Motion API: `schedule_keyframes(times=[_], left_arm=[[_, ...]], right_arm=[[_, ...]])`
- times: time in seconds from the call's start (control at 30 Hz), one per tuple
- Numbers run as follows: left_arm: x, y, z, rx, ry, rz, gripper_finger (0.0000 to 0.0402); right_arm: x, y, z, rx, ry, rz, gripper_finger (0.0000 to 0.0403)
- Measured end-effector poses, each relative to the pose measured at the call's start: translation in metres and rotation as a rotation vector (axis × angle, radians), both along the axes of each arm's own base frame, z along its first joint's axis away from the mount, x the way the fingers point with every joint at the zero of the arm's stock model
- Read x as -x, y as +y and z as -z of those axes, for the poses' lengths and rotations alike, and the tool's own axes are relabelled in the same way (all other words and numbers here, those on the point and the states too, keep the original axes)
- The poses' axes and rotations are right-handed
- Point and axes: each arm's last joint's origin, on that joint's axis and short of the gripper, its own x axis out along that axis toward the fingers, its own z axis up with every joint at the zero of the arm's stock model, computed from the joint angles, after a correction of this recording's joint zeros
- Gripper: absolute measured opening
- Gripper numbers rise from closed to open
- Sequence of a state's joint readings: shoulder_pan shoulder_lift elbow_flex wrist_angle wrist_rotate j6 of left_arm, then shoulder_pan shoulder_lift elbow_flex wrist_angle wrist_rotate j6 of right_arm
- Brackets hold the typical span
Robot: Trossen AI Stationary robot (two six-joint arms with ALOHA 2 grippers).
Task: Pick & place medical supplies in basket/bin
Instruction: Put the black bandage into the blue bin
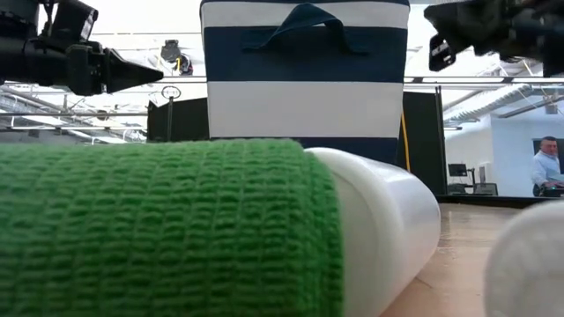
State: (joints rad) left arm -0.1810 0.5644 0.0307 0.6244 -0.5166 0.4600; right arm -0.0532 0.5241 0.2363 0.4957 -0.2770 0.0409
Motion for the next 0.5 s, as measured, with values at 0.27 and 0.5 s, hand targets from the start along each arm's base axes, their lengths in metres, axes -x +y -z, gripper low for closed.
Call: schedule_keyframes(times=[0.27,0.5], left_arm=[[-0.007,-0.004,-0.011,0.105,0.074,0.081,0.0026],[-0.032,-0.04,-0.08,0.055,0.352,0.212,0.0026]], right_arm=[[0.008,-0.001,0.029,0.006,-0.105,0.084,0.0],[0.008,-0.003,0.03,0.032,-0.101,0.103,0.0]])
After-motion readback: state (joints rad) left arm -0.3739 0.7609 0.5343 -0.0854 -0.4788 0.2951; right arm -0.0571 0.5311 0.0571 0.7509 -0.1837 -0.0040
